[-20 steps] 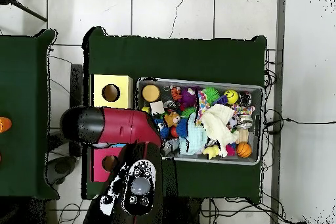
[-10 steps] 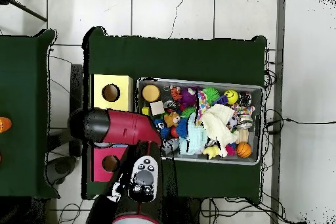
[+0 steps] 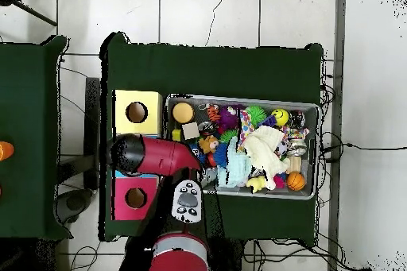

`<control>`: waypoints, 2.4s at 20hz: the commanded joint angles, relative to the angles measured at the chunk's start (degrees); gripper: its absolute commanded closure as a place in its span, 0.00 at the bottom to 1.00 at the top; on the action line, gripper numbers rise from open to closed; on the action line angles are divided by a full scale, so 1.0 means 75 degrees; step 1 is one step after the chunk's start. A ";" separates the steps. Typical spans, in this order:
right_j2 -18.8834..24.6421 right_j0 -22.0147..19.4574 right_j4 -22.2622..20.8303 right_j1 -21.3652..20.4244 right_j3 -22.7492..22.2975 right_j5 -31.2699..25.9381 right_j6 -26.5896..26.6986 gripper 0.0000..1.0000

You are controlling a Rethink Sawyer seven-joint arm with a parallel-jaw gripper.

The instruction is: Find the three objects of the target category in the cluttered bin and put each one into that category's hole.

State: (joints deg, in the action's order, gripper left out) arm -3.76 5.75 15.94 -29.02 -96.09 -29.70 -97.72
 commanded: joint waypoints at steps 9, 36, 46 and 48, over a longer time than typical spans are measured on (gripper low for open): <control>-0.0054 -0.0277 -0.0502 0.1241 0.0094 0.0639 -0.1005 1.00; -0.0627 0.0274 -0.0358 0.0920 0.0183 -0.0017 -0.1284 0.00; -0.1086 0.0505 -0.0403 -0.1145 -0.0106 -0.2297 -0.1297 0.00; -0.1204 0.0556 -0.0424 -0.1425 -0.0042 -0.2586 -0.1335 0.00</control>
State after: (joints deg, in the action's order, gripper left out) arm -8.81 10.43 15.85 -32.10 -94.67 -37.46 -97.72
